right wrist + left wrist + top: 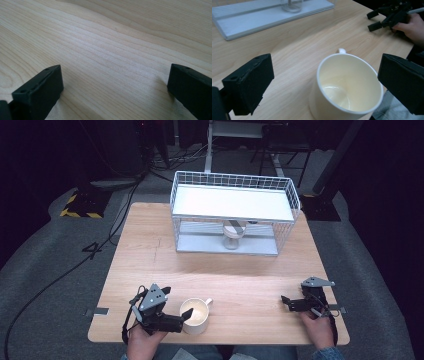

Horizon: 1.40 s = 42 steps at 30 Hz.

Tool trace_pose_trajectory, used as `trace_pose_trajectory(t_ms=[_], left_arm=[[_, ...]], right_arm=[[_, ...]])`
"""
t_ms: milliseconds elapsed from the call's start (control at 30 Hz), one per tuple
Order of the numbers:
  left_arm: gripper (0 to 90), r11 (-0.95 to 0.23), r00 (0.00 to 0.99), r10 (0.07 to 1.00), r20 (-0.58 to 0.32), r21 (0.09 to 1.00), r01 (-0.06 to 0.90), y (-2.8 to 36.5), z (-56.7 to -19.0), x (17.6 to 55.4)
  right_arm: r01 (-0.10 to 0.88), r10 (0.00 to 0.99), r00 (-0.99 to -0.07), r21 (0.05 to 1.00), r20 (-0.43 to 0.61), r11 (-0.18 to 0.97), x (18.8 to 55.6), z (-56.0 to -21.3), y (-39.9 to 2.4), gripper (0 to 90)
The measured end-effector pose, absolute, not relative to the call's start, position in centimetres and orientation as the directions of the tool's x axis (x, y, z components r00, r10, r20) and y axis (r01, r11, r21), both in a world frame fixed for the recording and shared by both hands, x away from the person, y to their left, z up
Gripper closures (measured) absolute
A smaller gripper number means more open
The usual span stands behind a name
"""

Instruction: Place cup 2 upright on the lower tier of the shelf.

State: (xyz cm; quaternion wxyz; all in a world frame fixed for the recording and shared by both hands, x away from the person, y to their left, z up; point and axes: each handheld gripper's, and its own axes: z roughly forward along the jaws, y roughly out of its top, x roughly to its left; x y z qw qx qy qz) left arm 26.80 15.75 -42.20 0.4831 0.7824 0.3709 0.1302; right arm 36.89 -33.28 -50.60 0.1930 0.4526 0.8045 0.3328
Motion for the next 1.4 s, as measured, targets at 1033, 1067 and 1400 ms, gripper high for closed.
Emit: trace_pose_trajectory(t_ms=[1033, 1067, 1400], left_arm=[[0.0, -0.376, 0.723, 0.679, -0.127, 0.786, 0.49, 12.1, -46.5, 26.7], [0.0, -0.377, 0.723, 0.679, -0.129, 0.784, 0.494, 12.0, -46.6, 26.7], [0.4, -0.396, 0.71, 0.695, -0.113, 0.764, 0.51, 11.6, -47.5, 27.1]], right_arm=[[0.6, 0.857, -0.516, 0.71, -0.009, 0.369, 36.9, -50.6, -33.3, 0.2], [0.6, 0.857, -0.516, 0.71, -0.009, 0.369, 36.9, -50.6, -33.3, 0.2], [0.6, 0.857, -0.516, 0.71, -0.009, 0.369, 36.9, -50.6, -33.3, 0.2]])
